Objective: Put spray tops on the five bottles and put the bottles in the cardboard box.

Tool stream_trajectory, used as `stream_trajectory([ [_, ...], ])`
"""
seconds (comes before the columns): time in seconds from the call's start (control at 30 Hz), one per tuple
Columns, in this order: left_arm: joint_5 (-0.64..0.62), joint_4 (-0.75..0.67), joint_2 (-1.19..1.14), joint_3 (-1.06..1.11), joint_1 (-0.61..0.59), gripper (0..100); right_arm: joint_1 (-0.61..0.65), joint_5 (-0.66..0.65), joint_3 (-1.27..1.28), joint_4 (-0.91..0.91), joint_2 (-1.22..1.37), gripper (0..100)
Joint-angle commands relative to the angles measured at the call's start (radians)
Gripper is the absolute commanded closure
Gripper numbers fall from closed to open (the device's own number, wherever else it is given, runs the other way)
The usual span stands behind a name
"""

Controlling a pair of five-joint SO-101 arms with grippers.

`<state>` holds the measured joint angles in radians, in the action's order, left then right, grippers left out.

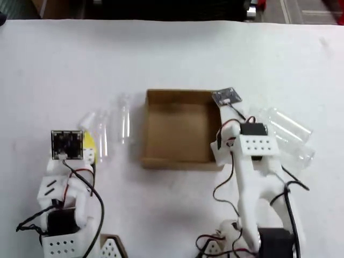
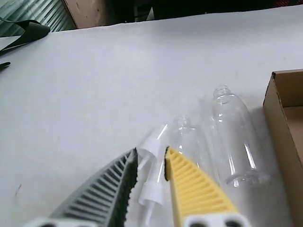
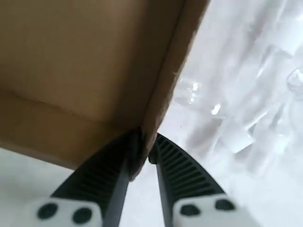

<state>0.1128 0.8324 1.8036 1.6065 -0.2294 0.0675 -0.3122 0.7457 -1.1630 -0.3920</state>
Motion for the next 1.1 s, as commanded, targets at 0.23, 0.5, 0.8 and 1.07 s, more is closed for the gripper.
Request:
stream_trajectory([
  [0.23, 0.011, -0.005, 0.01, -0.012, 0.007, 90, 0.024, 0.009, -0.011, 0.03, -0.018, 98.3],
  [0.5, 0.011, -0.005, 0.01, -0.012, 0.007, 90, 0.024, 0.009, -0.012, 0.051, 0.018, 98.3],
  [0.8, 0.011, -0.005, 0.01, -0.012, 0.007, 90, 0.042, 0.017, -0.011, 0.101, 0.028, 98.3],
  [1.07, 0.011, -0.005, 0.01, -0.012, 0.007, 90, 0.125, 0.015, -0.003, 0.058, 0.028, 98.3],
])
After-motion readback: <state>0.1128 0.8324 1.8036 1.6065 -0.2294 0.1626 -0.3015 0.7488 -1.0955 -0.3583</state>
